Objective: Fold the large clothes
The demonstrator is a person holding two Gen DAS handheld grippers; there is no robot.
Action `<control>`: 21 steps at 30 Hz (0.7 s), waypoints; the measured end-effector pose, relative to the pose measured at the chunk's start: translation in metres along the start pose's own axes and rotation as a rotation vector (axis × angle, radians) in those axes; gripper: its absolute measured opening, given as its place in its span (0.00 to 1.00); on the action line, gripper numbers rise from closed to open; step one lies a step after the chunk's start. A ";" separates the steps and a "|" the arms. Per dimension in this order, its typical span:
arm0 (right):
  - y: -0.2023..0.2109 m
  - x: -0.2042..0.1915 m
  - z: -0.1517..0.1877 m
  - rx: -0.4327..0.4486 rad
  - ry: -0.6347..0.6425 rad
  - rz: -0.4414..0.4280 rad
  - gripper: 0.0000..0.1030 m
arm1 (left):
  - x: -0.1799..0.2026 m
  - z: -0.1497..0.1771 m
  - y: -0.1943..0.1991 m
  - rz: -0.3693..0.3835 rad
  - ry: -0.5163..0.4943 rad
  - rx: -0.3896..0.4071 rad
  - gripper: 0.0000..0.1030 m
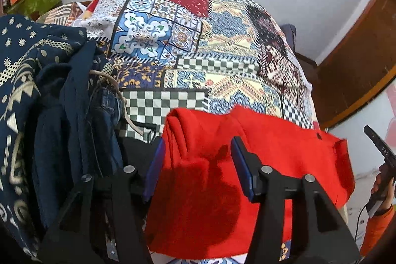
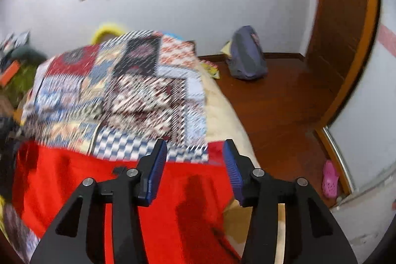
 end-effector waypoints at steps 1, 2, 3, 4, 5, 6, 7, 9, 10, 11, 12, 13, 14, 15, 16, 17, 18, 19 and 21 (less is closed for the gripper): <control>0.002 -0.004 0.003 -0.008 0.014 -0.015 0.53 | 0.003 0.002 0.001 0.005 -0.008 -0.002 0.52; 0.002 -0.010 0.006 -0.011 0.026 -0.033 0.56 | 0.007 0.005 0.002 0.016 -0.017 -0.005 0.52; 0.007 -0.017 0.013 -0.014 0.041 -0.058 0.56 | 0.010 0.008 0.003 0.024 -0.022 -0.007 0.53; 0.007 -0.022 0.017 -0.020 0.049 -0.077 0.56 | 0.014 0.012 0.004 0.037 -0.029 -0.012 0.53; 0.008 -0.029 0.023 -0.033 0.059 -0.104 0.57 | 0.019 0.017 0.004 0.050 -0.035 -0.021 0.53; 0.009 -0.036 0.029 -0.053 0.066 -0.128 0.57 | 0.022 0.021 0.004 0.061 -0.038 -0.029 0.54; 0.008 -0.041 0.034 -0.068 0.068 -0.147 0.57 | 0.027 0.026 0.004 0.077 -0.048 -0.041 0.54; 0.007 -0.054 0.046 -0.102 0.066 -0.198 0.57 | 0.040 0.039 0.001 0.089 -0.086 -0.062 0.54; 0.005 -0.060 0.050 -0.114 0.064 -0.214 0.57 | 0.045 0.044 0.000 0.089 -0.105 -0.068 0.54; 0.004 -0.067 0.057 -0.130 0.063 -0.234 0.57 | 0.053 0.051 -0.002 0.088 -0.137 -0.077 0.54; 0.003 -0.073 0.063 -0.143 0.064 -0.249 0.57 | 0.061 0.059 -0.004 0.089 -0.172 -0.085 0.54; 0.001 -0.078 0.069 -0.156 0.063 -0.263 0.57 | 0.067 0.065 -0.006 0.088 -0.199 -0.089 0.54; -0.002 -0.082 0.076 -0.171 0.064 -0.274 0.57 | 0.073 0.072 -0.009 0.087 -0.231 -0.096 0.54; -0.005 -0.088 0.083 -0.190 0.068 -0.286 0.57 | 0.081 0.080 -0.012 0.083 -0.267 -0.105 0.57; -0.008 -0.091 0.089 -0.206 0.074 -0.291 0.57 | 0.086 0.087 -0.015 0.078 -0.299 -0.110 0.59; -0.012 -0.094 0.096 -0.221 0.086 -0.286 0.57 | 0.089 0.094 -0.017 0.071 -0.323 -0.109 0.64; -0.013 -0.095 0.102 -0.226 0.105 -0.270 0.57 | 0.092 0.103 -0.020 0.060 -0.353 -0.104 0.70; -0.014 -0.095 0.107 -0.224 0.122 -0.250 0.59 | 0.092 0.108 -0.021 0.052 -0.368 -0.100 0.73; -0.014 -0.089 0.114 -0.212 0.150 -0.219 0.65 | 0.088 0.119 -0.023 0.027 -0.388 -0.081 0.86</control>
Point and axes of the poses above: each gripper's, at about its wrist camera, not at the fingertips, and y roughly against the way its jaws point, x to its right, z to its underside, the point moved 1 cm from there along -y, roughly the way its jaws point, and after that the axes turned 11 degrees about x, right-handed, at the moved point
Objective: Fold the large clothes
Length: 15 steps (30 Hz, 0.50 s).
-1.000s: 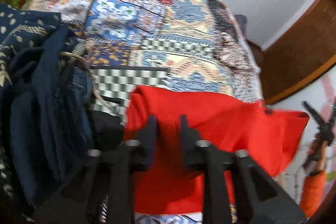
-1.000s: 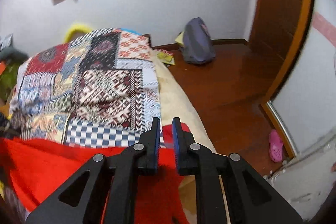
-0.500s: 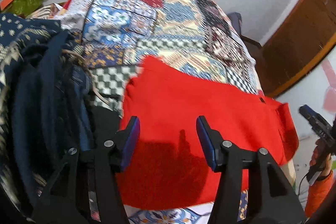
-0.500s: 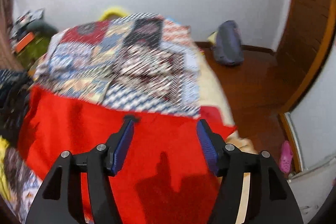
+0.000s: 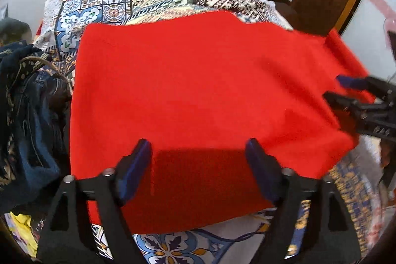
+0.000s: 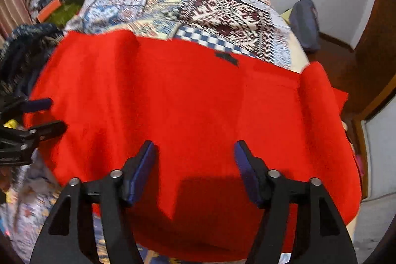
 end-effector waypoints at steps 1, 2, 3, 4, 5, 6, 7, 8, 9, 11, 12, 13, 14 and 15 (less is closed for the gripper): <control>0.002 0.004 0.003 0.009 0.000 0.005 0.69 | -0.003 0.004 0.001 -0.005 0.003 0.011 0.89; 0.004 0.008 0.005 0.019 -0.006 0.008 0.74 | -0.006 0.007 0.002 -0.002 0.012 0.020 0.92; 0.007 0.015 0.008 0.029 -0.019 0.007 0.77 | -0.011 0.012 0.004 0.015 0.034 0.025 0.92; 0.010 0.022 0.011 0.037 -0.042 -0.009 0.81 | -0.016 0.015 0.004 0.030 0.050 0.022 0.92; 0.013 0.027 0.014 0.038 -0.064 -0.028 0.81 | -0.021 0.019 0.006 0.047 0.072 0.017 0.92; 0.015 0.033 0.017 0.034 -0.089 -0.048 0.81 | -0.024 0.022 0.007 0.056 0.087 0.015 0.92; 0.017 0.035 0.020 0.032 -0.100 -0.056 0.81 | -0.027 0.026 0.010 0.064 0.101 0.016 0.92; 0.019 0.036 0.023 0.032 -0.109 -0.061 0.81 | -0.031 0.030 0.013 0.069 0.117 0.019 0.92; 0.023 0.036 0.026 0.035 -0.108 -0.043 0.81 | -0.033 0.034 0.017 0.075 0.132 0.021 0.92; 0.031 0.038 0.030 0.050 -0.111 -0.015 0.83 | -0.037 0.040 0.023 0.060 0.147 0.024 0.92; 0.034 0.040 0.032 0.053 -0.111 0.019 0.83 | -0.041 0.045 0.026 0.030 0.148 0.021 0.92; 0.035 0.043 0.034 0.048 -0.111 0.044 0.83 | -0.044 0.049 0.029 0.005 0.147 0.018 0.92; 0.036 0.048 0.036 0.040 -0.113 0.062 0.83 | -0.048 0.053 0.031 -0.024 0.147 0.011 0.92; 0.037 0.053 0.039 0.030 -0.119 0.075 0.83 | -0.051 0.057 0.032 -0.040 0.149 0.006 0.92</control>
Point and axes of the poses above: each gripper's, at about its wrist camera, not at the fingertips, and y roughly against the way its jaws point, x to its right, z to its underside, the point moved 1 cm from there along -y, roughly the way its jaws point, and after that the axes turned 11 degrees about x, right-handed, at the moved point
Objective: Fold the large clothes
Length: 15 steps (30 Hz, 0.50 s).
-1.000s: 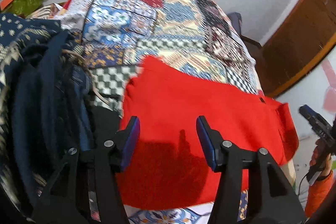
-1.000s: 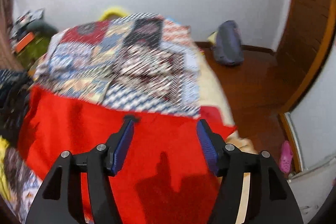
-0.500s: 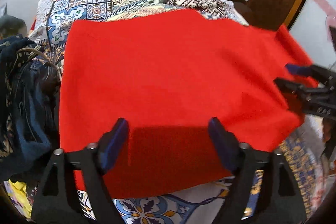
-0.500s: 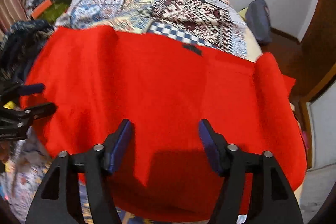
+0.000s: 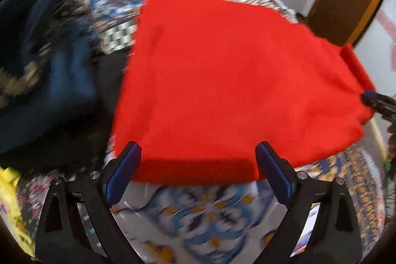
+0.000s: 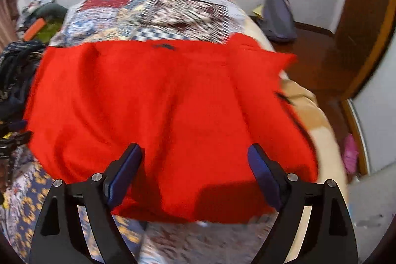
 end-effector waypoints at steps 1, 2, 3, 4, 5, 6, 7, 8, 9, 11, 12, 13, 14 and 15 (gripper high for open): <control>0.002 0.006 0.003 -0.007 -0.014 0.002 0.83 | -0.006 0.004 0.002 -0.016 0.007 -0.006 0.92; 0.004 0.010 0.005 -0.013 -0.028 0.004 0.83 | -0.011 0.008 0.005 -0.029 0.021 -0.013 0.92; 0.007 0.014 0.007 -0.019 -0.032 0.019 0.83 | -0.017 0.011 0.008 -0.034 0.043 -0.022 0.92; 0.009 0.016 0.007 -0.023 -0.028 0.037 0.83 | -0.022 0.014 0.011 -0.031 0.064 -0.028 0.92; 0.012 0.017 0.008 -0.023 -0.020 0.053 0.83 | -0.028 0.017 0.015 -0.033 0.091 -0.033 0.92; 0.016 0.017 0.008 -0.019 -0.017 0.058 0.83 | -0.032 0.019 0.018 -0.037 0.116 -0.034 0.92; 0.020 0.017 0.007 -0.012 -0.019 0.058 0.83 | -0.037 0.021 0.023 -0.038 0.151 -0.032 0.92; 0.023 0.017 0.007 -0.005 -0.023 0.060 0.83 | -0.040 0.023 0.027 -0.032 0.178 -0.029 0.92; 0.027 0.016 0.006 0.003 -0.029 0.065 0.83 | -0.045 0.026 0.031 -0.017 0.223 -0.025 0.92; 0.032 0.013 0.004 0.015 -0.033 0.063 0.83 | -0.050 0.029 0.037 0.029 0.298 -0.022 0.92; 0.035 0.011 0.002 0.025 -0.036 0.054 0.83 | -0.052 0.031 0.037 0.060 0.329 -0.031 0.92; 0.035 0.010 0.000 0.032 -0.038 0.048 0.83 | -0.054 0.033 0.037 0.111 0.375 -0.044 0.92; 0.037 0.008 -0.002 0.040 -0.039 0.044 0.83 | -0.057 0.035 0.037 0.167 0.431 -0.049 0.92; 0.038 0.005 -0.004 0.047 -0.038 0.042 0.83 | -0.058 0.037 0.036 0.211 0.481 -0.048 0.92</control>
Point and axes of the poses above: each gripper's, at about its wrist camera, not at the fingertips, and y roughly against the way its jaws point, x to its right, z to its underside, the point moved 1 cm from there along -y, roughly the way its jaws point, and after that the axes turned 11 degrees about x, right-handed, at the moved point
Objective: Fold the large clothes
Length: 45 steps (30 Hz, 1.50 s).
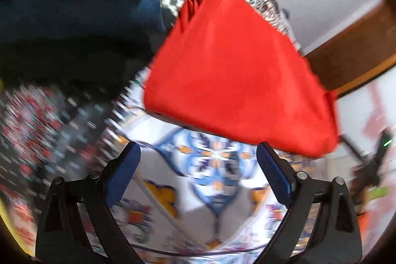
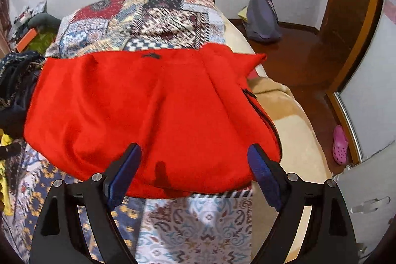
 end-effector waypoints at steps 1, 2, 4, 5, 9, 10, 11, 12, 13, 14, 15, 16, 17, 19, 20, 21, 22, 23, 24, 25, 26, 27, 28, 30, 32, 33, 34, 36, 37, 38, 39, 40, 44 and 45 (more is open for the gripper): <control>-0.001 -0.003 -0.002 0.004 0.003 -0.005 0.83 | -0.002 0.001 -0.001 0.030 0.031 -0.002 0.92; -0.001 -0.006 -0.003 0.009 0.006 -0.013 0.83 | -0.004 0.002 -0.003 0.070 0.071 -0.006 0.91; -0.002 -0.013 -0.004 0.016 0.007 -0.033 0.83 | -0.006 0.003 -0.009 0.141 0.139 -0.011 0.88; -0.002 -0.015 -0.003 0.017 0.007 -0.040 0.83 | -0.006 0.001 -0.011 0.157 0.154 -0.005 0.88; -0.007 -0.028 -0.003 0.014 0.009 -0.071 0.83 | -0.007 -0.006 -0.026 0.207 0.183 0.030 0.88; -0.008 -0.030 -0.003 0.013 0.010 -0.074 0.83 | -0.010 -0.009 -0.031 0.217 0.205 0.045 0.88; -0.010 -0.032 -0.004 0.013 0.010 -0.078 0.83 | -0.012 -0.010 -0.033 0.222 0.219 0.060 0.88; -0.012 -0.035 -0.004 0.012 0.009 -0.080 0.83 | -0.013 -0.014 -0.039 0.215 0.226 0.082 0.88; -0.013 -0.036 -0.004 0.011 0.006 -0.081 0.83 | -0.011 -0.016 -0.042 0.203 0.220 0.094 0.88; -0.016 -0.038 -0.005 0.010 0.001 -0.084 0.83 | -0.009 -0.020 -0.046 0.184 0.214 0.114 0.88; -0.018 -0.039 -0.005 0.008 -0.007 -0.087 0.83 | -0.007 -0.023 -0.049 0.168 0.209 0.131 0.88; -0.019 -0.039 -0.005 0.006 -0.014 -0.090 0.83 | -0.003 -0.027 -0.052 0.148 0.199 0.147 0.88; -0.021 -0.040 -0.006 0.005 -0.022 -0.092 0.83 | 0.001 -0.030 -0.056 0.126 0.190 0.155 0.88; -0.024 -0.041 -0.006 0.000 -0.040 -0.099 0.83 | 0.010 -0.032 -0.059 0.078 0.164 0.169 0.87; -0.026 -0.042 -0.006 -0.003 -0.047 -0.102 0.83 | 0.019 -0.034 -0.062 0.050 0.142 0.177 0.78; -0.027 -0.042 -0.006 -0.006 -0.053 -0.105 0.83 | 0.028 -0.036 -0.065 0.007 0.107 0.187 0.62; -0.028 -0.043 -0.006 -0.009 -0.055 -0.105 0.83 | 0.031 -0.036 -0.066 -0.024 0.083 0.192 0.55; -0.028 -0.043 -0.005 -0.011 -0.057 -0.105 0.83 | 0.038 -0.038 -0.066 -0.045 0.060 0.205 0.43; -0.028 -0.043 -0.006 -0.013 -0.057 -0.105 0.83 | 0.044 -0.041 -0.065 -0.052 0.046 0.221 0.28; -0.028 -0.043 -0.006 -0.014 -0.057 -0.104 0.83 | 0.045 -0.041 -0.062 -0.055 0.038 0.231 0.21; -0.027 -0.043 -0.006 -0.015 -0.055 -0.101 0.83 | 0.051 -0.044 -0.060 -0.065 0.024 0.242 0.14; -0.026 -0.043 -0.007 -0.014 -0.055 -0.098 0.83 | 0.057 -0.046 -0.056 -0.076 0.011 0.255 0.13; -0.024 -0.043 -0.008 -0.013 -0.056 -0.097 0.83 | 0.061 -0.049 -0.054 -0.080 0.003 0.267 0.13; -0.020 -0.044 -0.012 -0.012 -0.056 -0.094 0.83 | 0.069 -0.054 -0.036 -0.059 -0.008 0.309 0.10; -0.019 -0.045 -0.017 -0.010 -0.056 -0.089 0.83 | 0.076 -0.073 -0.028 -0.022 -0.015 0.349 0.07; -0.016 -0.047 -0.021 -0.006 -0.051 -0.088 0.83 | 0.083 -0.076 -0.015 0.001 -0.026 0.373 0.06; -0.016 -0.049 -0.023 -0.002 -0.048 -0.087 0.83 | 0.092 -0.079 -0.001 0.030 -0.037 0.393 0.06; -0.015 -0.057 -0.031 0.002 -0.046 -0.103 0.83 | 0.106 -0.086 0.025 0.076 -0.064 0.433 0.03; -0.016 -0.061 -0.034 -0.001 -0.048 -0.114 0.83 | 0.113 -0.087 0.037 0.084 -0.078 0.454 0.02; -0.018 -0.067 -0.037 -0.004 -0.055 -0.127 0.83 | 0.121 -0.089 0.052 0.089 -0.096 0.485 0.01; -0.020 -0.075 -0.039 -0.006 -0.063 -0.141 0.83 | 0.125 -0.092 0.060 0.096 -0.106 0.505 0.01; -0.023 -0.081 -0.040 -0.010 -0.069 -0.153 0.83 | 0.130 -0.093 0.073 0.101 -0.115 0.526 0.01; -0.045 -0.131 -0.035 -0.075 -0.064 -0.248 0.83 | 0.135 -0.097 0.107 0.092 -0.133 0.587 0.01; -0.052 -0.147 -0.032 -0.097 -0.048 -0.273 0.83 | 0.135 -0.098 0.112 0.079 -0.144 0.598 0.01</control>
Point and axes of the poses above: each gripper's, at about its wrist camera, not at the fingertips, and y roughly against the way its jaws point, x to its right, z to its underside, the point moved 1 cm from there along -y, roughly the way its jaws point, and after that the axes turned 11 degrees about x, right-handed, at the moved point
